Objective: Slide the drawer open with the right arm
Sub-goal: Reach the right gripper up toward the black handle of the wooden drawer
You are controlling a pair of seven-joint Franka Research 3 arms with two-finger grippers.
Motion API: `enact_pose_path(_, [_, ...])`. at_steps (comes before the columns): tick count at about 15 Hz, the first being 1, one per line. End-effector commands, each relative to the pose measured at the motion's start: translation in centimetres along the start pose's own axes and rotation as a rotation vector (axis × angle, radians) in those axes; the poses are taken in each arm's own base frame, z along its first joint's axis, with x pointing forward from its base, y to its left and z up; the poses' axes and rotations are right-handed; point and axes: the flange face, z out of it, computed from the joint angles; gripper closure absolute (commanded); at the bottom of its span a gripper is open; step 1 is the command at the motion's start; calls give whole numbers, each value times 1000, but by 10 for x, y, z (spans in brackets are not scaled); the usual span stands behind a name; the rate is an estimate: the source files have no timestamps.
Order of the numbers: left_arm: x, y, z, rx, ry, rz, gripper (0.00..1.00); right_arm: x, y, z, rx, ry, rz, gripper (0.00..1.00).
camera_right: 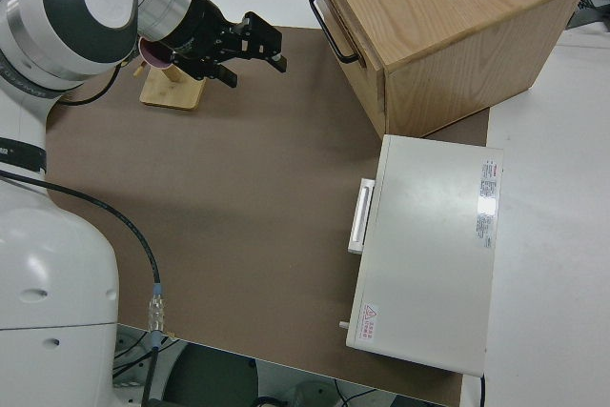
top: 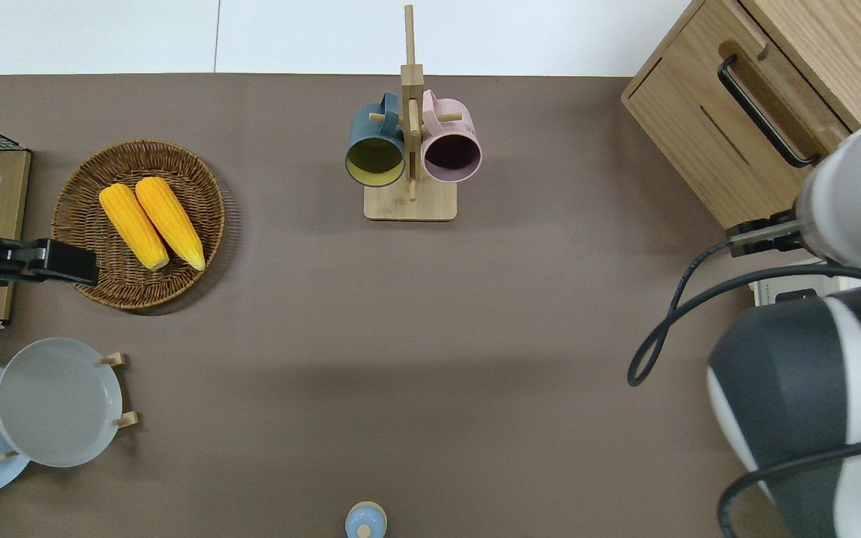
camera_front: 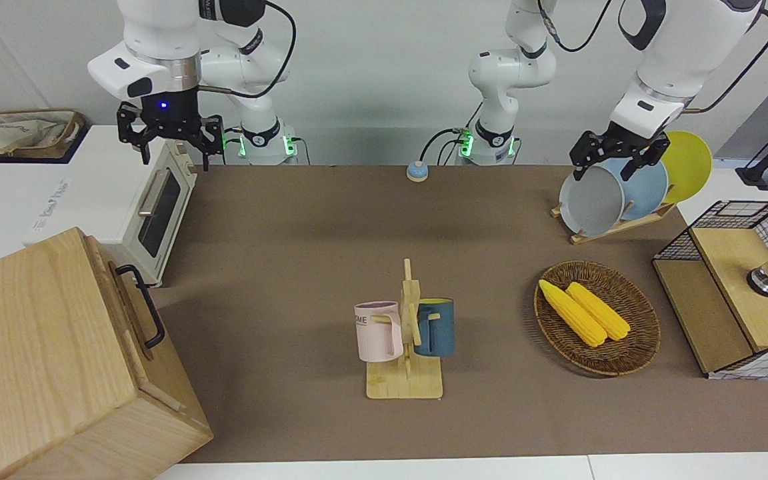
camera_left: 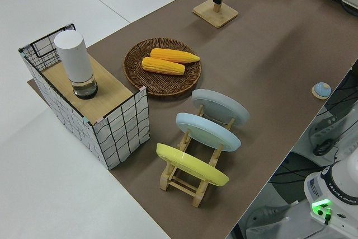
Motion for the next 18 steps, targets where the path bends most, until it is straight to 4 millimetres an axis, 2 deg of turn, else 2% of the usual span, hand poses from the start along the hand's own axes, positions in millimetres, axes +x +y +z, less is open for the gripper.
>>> enact_pose_path(1, [1, -1, -3, 16, -7, 9, 7, 20, -32, 7, -155, 27, -16, 21])
enact_pose_path(2, [1, -1, -4, 16, -6, 9, 7, 25, -43, 9, -196, 40, -27, 25])
enact_pose_path(7, [1, -1, -3, 16, -7, 9, 7, 52, -90, 48, -479, 131, -126, 25])
enact_pose_path(12, [1, -1, -4, 16, -6, 9, 7, 81, -117, 79, -672, 226, -204, 25])
enact_pose_path(16, [1, -1, -4, 16, -6, 9, 7, 101, -145, 124, -851, 271, -298, 25])
enact_pose_path(18, [1, -1, -3, 16, -7, 9, 7, 105, -149, 143, -893, 278, -316, 25])
